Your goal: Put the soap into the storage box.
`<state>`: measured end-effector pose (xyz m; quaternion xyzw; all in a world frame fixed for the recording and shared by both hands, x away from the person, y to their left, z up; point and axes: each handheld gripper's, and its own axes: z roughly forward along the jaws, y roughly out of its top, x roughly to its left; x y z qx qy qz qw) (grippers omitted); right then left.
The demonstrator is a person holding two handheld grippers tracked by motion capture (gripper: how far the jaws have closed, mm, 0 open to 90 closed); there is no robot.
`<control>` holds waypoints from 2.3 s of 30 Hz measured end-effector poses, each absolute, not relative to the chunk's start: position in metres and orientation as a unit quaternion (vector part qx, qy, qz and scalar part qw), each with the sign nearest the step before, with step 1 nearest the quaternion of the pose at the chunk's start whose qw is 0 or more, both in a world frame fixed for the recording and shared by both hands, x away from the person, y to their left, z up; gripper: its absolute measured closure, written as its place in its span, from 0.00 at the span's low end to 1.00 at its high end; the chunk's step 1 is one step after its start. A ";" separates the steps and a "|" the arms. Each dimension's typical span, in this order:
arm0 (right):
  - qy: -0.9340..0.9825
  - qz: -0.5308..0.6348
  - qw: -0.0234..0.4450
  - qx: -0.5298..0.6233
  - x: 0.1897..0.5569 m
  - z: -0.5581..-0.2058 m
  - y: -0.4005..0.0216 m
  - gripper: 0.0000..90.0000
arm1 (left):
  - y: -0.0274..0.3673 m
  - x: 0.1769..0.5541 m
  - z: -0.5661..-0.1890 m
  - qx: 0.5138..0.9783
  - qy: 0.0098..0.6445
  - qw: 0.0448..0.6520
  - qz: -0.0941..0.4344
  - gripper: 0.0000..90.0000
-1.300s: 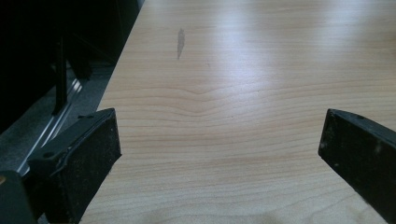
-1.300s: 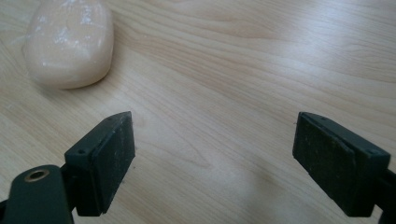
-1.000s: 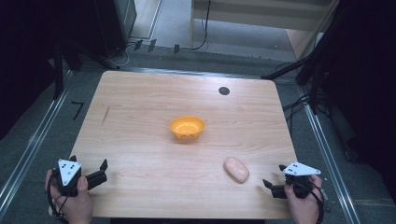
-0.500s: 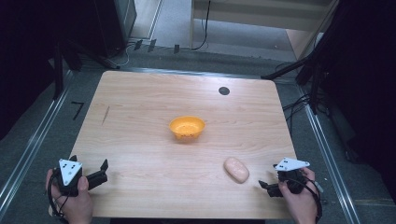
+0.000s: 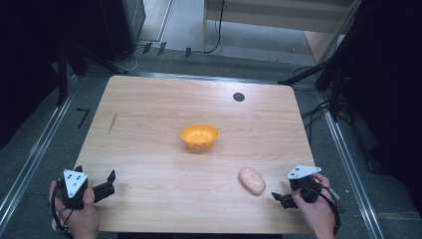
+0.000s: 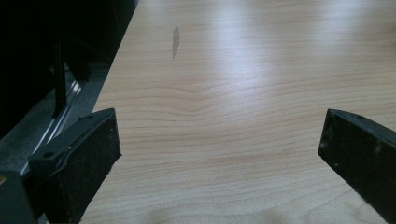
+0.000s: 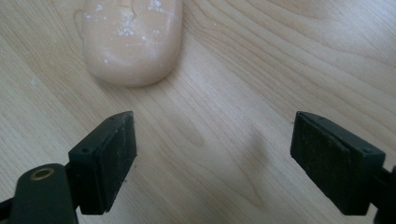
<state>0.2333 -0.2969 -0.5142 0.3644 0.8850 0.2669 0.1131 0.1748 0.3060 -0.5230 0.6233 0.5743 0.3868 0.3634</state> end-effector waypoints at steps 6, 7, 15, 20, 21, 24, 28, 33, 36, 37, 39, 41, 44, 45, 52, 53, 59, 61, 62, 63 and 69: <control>0.891 0.257 0.108 0.358 0.237 -0.511 -0.288 0.18 | 0.306 0.175 -0.523 0.625 0.573 0.364 0.386 0.00; 0.893 0.258 0.108 0.352 0.237 -0.511 -0.288 0.18 | 0.306 0.175 -0.523 0.625 0.573 0.362 0.387 0.00; 0.900 0.247 0.097 0.346 0.241 -0.511 -0.275 0.18 | 0.306 0.176 -0.523 0.624 0.573 0.364 0.387 0.00; 0.903 0.244 0.092 0.341 0.243 -0.511 -0.267 0.18 | 0.305 0.176 -0.523 0.626 0.571 0.365 0.386 0.00; 0.904 0.244 0.090 0.340 0.243 -0.511 -0.266 0.18 | 0.305 0.176 -0.523 0.625 0.571 0.365 0.387 0.00; 0.906 0.240 0.085 0.338 0.244 -0.511 -0.262 0.18 | 0.306 0.176 -0.523 0.625 0.572 0.364 0.386 0.00; 0.907 0.236 0.080 0.339 0.245 -0.509 -0.256 0.18 | 0.306 0.176 -0.523 0.626 0.572 0.364 0.386 0.00; 0.910 0.234 0.081 0.332 0.247 -0.506 -0.250 0.18 | 0.306 0.176 -0.523 0.626 0.572 0.364 0.386 0.00; 0.911 0.233 0.078 0.332 0.248 -0.505 -0.245 0.18 | 0.306 0.176 -0.523 0.626 0.571 0.364 0.386 0.00; 0.911 0.233 0.079 0.332 0.248 -0.505 -0.244 0.18 | 0.306 0.176 -0.523 0.626 0.571 0.364 0.386 0.00; 0.912 0.231 0.077 0.329 0.250 -0.505 -0.241 0.18 | 0.305 0.176 -0.523 0.626 0.570 0.364 0.387 0.00; 0.912 0.231 0.076 0.332 0.251 -0.506 -0.238 0.18 | 0.305 0.177 -0.523 0.626 0.570 0.364 0.387 0.00; 0.910 0.229 0.071 0.339 0.252 -0.506 -0.234 0.18 | 0.305 0.177 -0.523 0.627 0.570 0.364 0.388 0.00; 0.909 0.228 0.072 0.342 0.253 -0.507 -0.232 0.18 | 0.305 0.177 -0.523 0.627 0.570 0.363 0.388 0.00; 0.907 0.224 0.063 0.350 0.257 -0.510 -0.221 0.18 | 0.306 0.177 -0.523 0.626 0.572 0.365 0.385 0.00; 0.907 0.224 0.062 0.350 0.258 -0.510 -0.220 0.18 | 0.305 0.177 -0.523 0.626 0.572 0.365 0.385 0.00; 0.902 0.226 0.063 0.362 0.260 -0.512 -0.215 0.20 | 0.305 0.177 -0.523 0.627 0.571 0.363 0.386 0.00; 0.900 0.226 0.067 0.366 0.261 -0.512 -0.213 0.21 | 0.305 0.177 -0.523 0.627 0.571 0.363 0.387 0.00; 0.900 0.226 0.066 0.366 0.262 -0.512 -0.213 0.22 | 0.305 0.177 -0.523 0.627 0.571 0.363 0.387 0.00; 0.899 0.225 0.067 0.370 0.262 -0.512 -0.212 0.22 | 0.305 0.177 -0.523 0.627 0.571 0.363 0.387 0.00; 0.893 0.225 0.063 0.386 0.263 -0.514 -0.209 0.24 | 0.305 0.177 -0.523 0.628 0.570 0.361 0.387 0.00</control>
